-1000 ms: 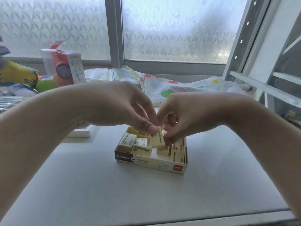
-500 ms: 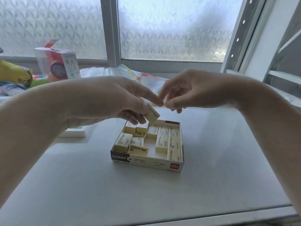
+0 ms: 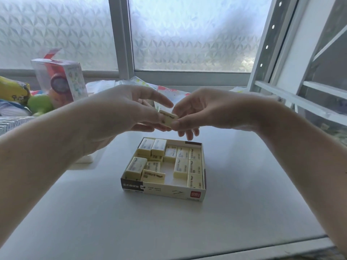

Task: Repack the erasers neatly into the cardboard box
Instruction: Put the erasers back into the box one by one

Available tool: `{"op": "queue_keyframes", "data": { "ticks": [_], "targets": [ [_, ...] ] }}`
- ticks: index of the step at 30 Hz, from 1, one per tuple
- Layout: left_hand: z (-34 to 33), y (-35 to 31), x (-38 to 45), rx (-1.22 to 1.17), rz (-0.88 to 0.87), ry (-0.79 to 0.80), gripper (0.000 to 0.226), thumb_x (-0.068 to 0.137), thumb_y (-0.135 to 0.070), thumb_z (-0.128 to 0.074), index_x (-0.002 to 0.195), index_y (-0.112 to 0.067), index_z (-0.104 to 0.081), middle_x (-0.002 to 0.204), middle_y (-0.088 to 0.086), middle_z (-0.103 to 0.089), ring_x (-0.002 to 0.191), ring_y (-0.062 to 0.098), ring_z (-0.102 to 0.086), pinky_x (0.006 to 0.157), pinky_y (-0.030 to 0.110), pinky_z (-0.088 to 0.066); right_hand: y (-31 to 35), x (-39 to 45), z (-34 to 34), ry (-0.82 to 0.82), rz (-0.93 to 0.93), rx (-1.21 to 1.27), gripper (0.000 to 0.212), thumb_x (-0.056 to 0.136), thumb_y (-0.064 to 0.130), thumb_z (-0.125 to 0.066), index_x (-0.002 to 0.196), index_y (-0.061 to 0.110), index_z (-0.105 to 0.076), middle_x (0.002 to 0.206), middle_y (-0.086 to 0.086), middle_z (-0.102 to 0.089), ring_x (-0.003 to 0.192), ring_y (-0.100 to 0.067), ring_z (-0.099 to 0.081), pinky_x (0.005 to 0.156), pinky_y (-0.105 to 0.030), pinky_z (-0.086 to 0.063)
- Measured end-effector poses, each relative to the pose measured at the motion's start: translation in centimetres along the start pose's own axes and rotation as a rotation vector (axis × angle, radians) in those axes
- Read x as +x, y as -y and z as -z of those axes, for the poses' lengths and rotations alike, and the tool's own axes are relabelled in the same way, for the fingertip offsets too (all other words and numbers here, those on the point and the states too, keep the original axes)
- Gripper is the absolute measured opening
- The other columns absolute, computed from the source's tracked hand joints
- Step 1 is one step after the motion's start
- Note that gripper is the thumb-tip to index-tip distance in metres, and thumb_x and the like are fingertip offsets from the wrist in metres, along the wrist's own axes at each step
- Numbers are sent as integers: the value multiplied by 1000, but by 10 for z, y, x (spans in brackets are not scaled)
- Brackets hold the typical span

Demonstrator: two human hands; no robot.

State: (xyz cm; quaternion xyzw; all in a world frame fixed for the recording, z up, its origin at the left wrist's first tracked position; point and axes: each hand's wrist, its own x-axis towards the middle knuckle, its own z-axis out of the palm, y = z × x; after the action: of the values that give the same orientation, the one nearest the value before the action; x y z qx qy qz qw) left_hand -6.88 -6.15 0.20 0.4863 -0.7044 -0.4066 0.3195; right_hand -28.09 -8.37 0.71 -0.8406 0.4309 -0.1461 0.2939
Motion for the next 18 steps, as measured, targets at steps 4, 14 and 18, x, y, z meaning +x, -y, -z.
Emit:
{"op": "queue_keyframes", "data": {
  "ticks": [4,14,18],
  "targets": [
    [6,-4,-3,199,-152,39,34,76,-37,-73,111,-38,-75,89,1,-81,88,13,-79,100,43,-53,-2,0,2,47,-9,194,21,101,16,-59,87,14,-74,82,-3,-69,77,-15,-66,78,-35,-52],
    [8,-4,-6,403,-307,139,44,59,-57,-74,100,-44,-75,85,-10,-72,73,11,-73,83,39,-58,-9,1,-1,243,-33,422,20,92,19,-49,85,7,-64,76,-5,-55,75,-22,-50,75,-36,-44],
    [8,-3,-8,348,-393,119,43,62,-56,-83,103,-47,-76,93,-14,-73,81,10,-75,84,32,-62,-9,-1,2,320,-7,504,20,94,15,-46,79,11,-59,70,2,-56,70,-17,-45,74,-35,-39]
  ]
}}
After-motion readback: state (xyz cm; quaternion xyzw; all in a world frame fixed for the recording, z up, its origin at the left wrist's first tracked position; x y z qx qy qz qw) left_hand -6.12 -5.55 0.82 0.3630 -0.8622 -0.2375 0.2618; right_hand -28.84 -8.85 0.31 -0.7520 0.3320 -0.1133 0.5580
